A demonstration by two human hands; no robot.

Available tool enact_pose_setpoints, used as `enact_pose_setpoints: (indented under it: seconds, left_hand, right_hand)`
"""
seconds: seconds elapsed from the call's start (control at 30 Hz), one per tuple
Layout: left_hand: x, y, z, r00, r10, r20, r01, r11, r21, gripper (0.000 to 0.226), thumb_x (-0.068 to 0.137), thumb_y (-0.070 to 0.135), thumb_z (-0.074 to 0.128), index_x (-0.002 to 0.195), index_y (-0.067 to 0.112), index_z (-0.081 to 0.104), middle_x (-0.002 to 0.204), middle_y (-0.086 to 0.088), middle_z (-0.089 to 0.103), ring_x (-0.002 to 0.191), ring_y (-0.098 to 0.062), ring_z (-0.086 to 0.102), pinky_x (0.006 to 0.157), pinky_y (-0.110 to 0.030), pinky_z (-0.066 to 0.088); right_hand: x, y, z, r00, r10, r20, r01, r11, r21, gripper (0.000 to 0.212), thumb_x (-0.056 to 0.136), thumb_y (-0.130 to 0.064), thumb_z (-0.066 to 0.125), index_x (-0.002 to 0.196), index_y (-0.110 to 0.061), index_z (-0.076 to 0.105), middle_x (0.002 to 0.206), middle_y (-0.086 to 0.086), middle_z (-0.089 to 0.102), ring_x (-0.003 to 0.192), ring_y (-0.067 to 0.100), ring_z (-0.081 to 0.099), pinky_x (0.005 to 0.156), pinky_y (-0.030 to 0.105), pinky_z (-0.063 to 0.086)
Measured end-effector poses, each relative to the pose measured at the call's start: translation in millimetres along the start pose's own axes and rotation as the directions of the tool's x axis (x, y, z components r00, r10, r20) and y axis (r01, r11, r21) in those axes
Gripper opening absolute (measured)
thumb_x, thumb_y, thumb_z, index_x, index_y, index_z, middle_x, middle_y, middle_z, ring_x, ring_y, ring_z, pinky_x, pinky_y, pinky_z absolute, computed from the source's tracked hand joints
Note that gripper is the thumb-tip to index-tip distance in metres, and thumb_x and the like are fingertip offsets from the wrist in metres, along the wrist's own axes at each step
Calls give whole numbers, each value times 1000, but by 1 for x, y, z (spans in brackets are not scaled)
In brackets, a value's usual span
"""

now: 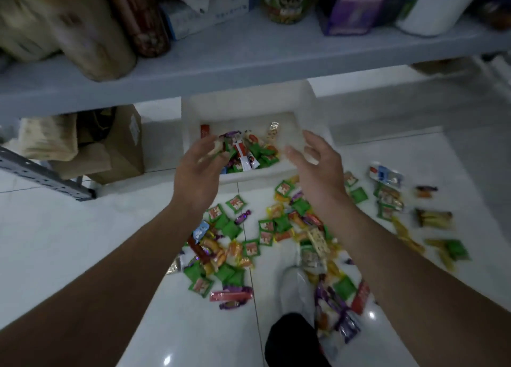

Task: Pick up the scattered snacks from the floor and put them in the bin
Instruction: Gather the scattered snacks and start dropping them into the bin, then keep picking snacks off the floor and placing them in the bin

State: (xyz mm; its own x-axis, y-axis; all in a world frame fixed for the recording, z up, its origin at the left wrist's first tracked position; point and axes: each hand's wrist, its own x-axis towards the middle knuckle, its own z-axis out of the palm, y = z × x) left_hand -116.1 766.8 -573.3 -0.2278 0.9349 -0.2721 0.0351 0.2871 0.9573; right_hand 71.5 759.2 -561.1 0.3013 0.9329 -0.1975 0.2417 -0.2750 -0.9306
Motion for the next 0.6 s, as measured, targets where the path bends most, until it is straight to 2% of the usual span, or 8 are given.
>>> enact_pose_setpoints:
  seconds: [0.1, 0.17, 0.3, 0.37, 0.43, 0.6]
  left_hand:
    - [-70, 81, -10, 999, -19, 49, 18, 1000, 22, 37, 89, 17, 66, 125, 23, 59, 115, 14, 60, 99, 1, 57, 82, -17, 41]
    - [-118, 137, -13, 995, -5, 98, 0, 998, 58, 35, 89, 19, 65, 123, 25, 60, 112, 15, 60, 104, -4, 56, 85, -17, 39]
    - [-209, 228, -16, 981, 33, 193, -71, 978, 194, 38, 89, 27, 64, 127, 29, 57, 133, 9, 54, 119, -10, 51, 88, -19, 42]
    - [-247, 261, -12, 968, 31, 249, -81, 977, 195, 44, 89, 29, 65, 131, 30, 55, 137, 8, 52, 123, -12, 51, 86, -18, 46]
    - [-282, 289, -5, 956, 24, 294, -89, 974, 210, 44, 89, 32, 66, 131, 32, 54, 136, 15, 50, 125, -11, 49, 96, -26, 45]
    - [-352, 346, 30, 930, 25, 367, -127, 958, 256, 42, 92, 33, 60, 132, 35, 50, 142, 11, 44, 127, -12, 44, 99, -32, 41]
  right_hand:
    - [-67, -62, -54, 998, 57, 1, -57, 997, -42, 51, 88, -36, 66, 136, -31, 49, 139, -5, 49, 125, 5, 45, 104, 29, 41]
    - [-114, -104, -86, 997, 75, 25, -73, 995, -72, 53, 88, -38, 66, 137, -30, 48, 141, -5, 48, 128, 8, 44, 105, 32, 42]
    - [-198, -187, -144, 995, 103, 6, -102, 992, -70, 57, 87, -39, 68, 138, -25, 49, 140, -3, 50, 125, 10, 48, 103, 30, 44]
    - [-232, -220, -171, 993, 120, -7, -120, 991, -51, 56, 87, -37, 68, 138, -23, 49, 139, -3, 50, 122, 9, 49, 99, 28, 44]
    - [-260, -245, -197, 989, 143, -23, -144, 989, -29, 56, 86, -37, 69, 137, -23, 51, 139, -2, 51, 124, 13, 50, 97, 28, 45]
    - [-303, -288, -274, 980, 178, -92, -179, 984, -5, 58, 87, -34, 68, 139, -20, 48, 138, -1, 51, 124, 15, 49, 102, 30, 43]
